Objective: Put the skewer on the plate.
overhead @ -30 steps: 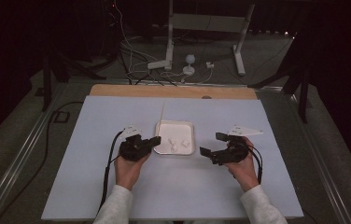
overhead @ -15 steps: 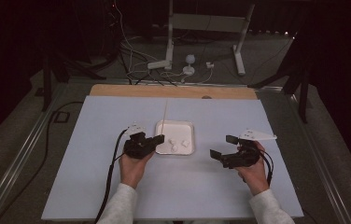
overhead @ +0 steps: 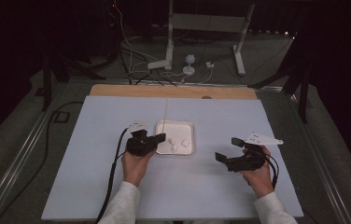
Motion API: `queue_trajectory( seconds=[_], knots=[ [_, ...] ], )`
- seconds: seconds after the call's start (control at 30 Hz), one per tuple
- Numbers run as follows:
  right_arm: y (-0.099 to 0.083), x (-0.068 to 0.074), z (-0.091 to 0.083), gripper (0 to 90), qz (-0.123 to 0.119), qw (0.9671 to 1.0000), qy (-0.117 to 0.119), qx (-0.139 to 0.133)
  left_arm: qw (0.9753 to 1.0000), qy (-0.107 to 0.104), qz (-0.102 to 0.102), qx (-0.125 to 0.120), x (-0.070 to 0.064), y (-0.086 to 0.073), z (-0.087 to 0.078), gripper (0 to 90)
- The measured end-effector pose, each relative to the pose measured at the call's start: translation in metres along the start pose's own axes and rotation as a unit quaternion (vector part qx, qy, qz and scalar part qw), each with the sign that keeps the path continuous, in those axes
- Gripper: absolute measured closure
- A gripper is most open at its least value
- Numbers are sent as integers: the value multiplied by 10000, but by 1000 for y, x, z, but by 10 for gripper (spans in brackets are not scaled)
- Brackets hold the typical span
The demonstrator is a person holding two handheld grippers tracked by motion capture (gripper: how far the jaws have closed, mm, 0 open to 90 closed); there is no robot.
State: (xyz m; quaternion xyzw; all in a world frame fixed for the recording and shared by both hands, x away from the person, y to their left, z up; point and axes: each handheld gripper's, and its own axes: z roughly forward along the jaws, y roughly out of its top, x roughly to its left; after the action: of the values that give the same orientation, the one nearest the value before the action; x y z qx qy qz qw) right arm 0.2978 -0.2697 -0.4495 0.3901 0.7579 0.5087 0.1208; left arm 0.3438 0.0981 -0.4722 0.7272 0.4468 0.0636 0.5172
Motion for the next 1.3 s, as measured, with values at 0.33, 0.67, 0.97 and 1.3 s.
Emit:
queue_trajectory(
  seconds=[0.33, 0.67, 0.97, 1.3],
  knots=[
    [-16, -2, -15, 0, 85, 9999, -97, -54, 9998, 113, -60, 145, 1, -4, 13, 896],
    [-20, -10, -27, 0, 180, 9995, -203, -161, 9994, 179, -166, 259, 0, -10, 25, 895],
    [-20, -14, -32, 0, 272, 9990, -273, -247, 9974, 355, -410, 479, 3, -21, 32, 895],
    [-19, -15, -33, 0, 274, 9989, -291, -263, 9940, 531, -666, 694, 9, -32, 36, 887]
  ],
)
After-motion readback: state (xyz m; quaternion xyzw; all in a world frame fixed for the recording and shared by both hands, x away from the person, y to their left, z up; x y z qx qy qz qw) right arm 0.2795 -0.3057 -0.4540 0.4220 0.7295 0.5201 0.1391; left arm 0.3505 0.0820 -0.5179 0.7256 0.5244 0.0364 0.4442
